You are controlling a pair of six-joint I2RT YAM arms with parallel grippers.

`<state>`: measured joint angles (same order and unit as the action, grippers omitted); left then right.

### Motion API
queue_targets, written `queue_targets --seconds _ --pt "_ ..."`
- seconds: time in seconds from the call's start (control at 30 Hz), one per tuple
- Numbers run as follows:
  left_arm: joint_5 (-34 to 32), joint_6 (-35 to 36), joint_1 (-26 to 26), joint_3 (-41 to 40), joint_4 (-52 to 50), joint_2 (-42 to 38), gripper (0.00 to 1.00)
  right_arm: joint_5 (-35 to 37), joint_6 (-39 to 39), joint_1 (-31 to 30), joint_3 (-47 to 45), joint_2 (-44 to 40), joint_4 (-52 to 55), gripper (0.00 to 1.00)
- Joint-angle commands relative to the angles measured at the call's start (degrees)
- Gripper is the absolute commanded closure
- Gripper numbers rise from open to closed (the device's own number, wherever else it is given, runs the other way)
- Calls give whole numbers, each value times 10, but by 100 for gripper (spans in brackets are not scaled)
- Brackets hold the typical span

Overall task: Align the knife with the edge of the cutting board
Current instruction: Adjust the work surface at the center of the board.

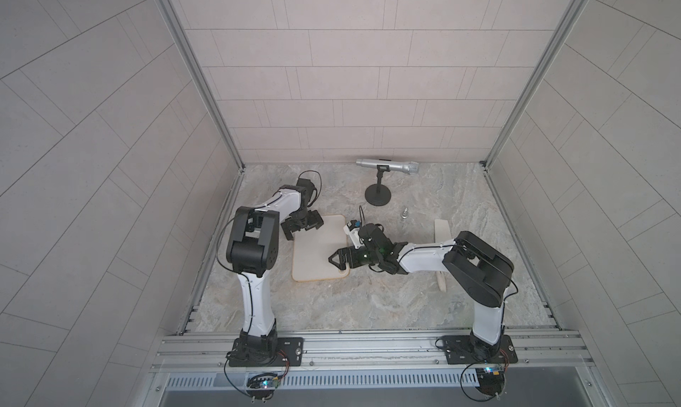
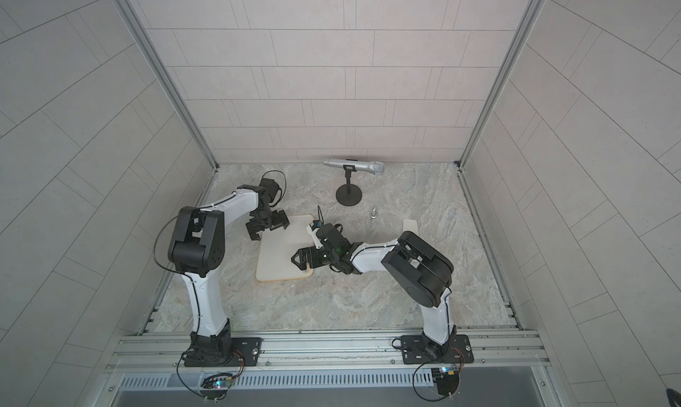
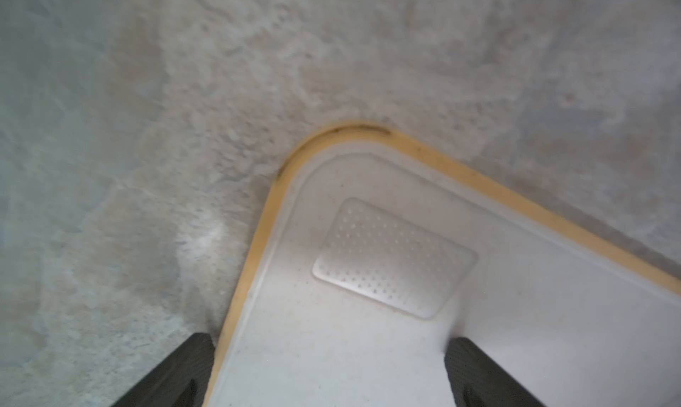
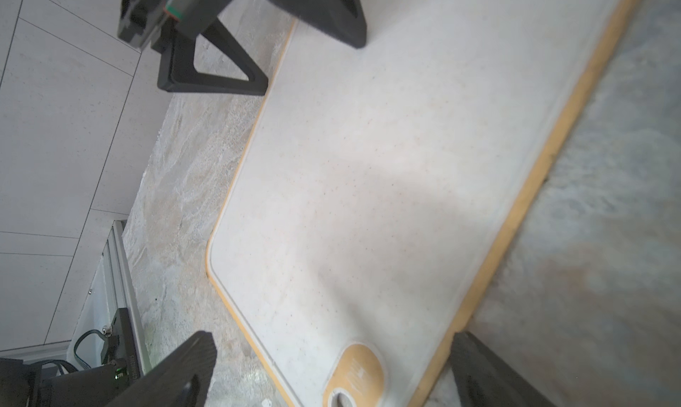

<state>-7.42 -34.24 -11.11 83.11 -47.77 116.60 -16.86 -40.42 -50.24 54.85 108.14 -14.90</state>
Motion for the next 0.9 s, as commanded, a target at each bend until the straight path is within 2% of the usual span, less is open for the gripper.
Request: queue_targets --seconds 0.0,0.27,0.47,0.67,0.87 --pt "79 -8 -44 15 -17 11 0 -3 -32 -31 -34 3 37 0" --pt "104 -26 -109 -10 27 3 0 37 -82 -55 -90 -52 6 0" --pt "124 -43 -120 -53 70 -32 0 62 -90 -67 -115 -92 2 0" --pt "120 -43 -120 -101 96 -133 0 75 -80 -68 -125 -138 22 0" --pt "82 -56 -118 -208 153 -276 0 38 10 -64 -101 -187 93 0"
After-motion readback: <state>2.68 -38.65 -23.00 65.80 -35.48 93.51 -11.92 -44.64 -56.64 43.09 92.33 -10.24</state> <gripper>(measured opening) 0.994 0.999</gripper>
